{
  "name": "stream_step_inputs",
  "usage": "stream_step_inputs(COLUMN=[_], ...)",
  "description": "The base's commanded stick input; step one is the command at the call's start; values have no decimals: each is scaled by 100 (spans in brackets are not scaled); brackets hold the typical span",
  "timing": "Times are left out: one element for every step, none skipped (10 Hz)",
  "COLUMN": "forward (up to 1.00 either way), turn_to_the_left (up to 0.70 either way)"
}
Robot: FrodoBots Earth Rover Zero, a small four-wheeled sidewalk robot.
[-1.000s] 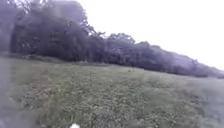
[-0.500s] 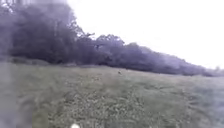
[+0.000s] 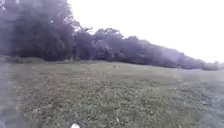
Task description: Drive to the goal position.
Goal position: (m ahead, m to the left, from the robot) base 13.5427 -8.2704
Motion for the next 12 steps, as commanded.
stream_step_inputs(forward=[70, 70, 70, 70, 70, 70, 70, 70, 70, 70, 70, 70], turn_to_the_left=[0, 0, 0, 0, 0, 0, 0, 0, 0, 0, 0, 0])
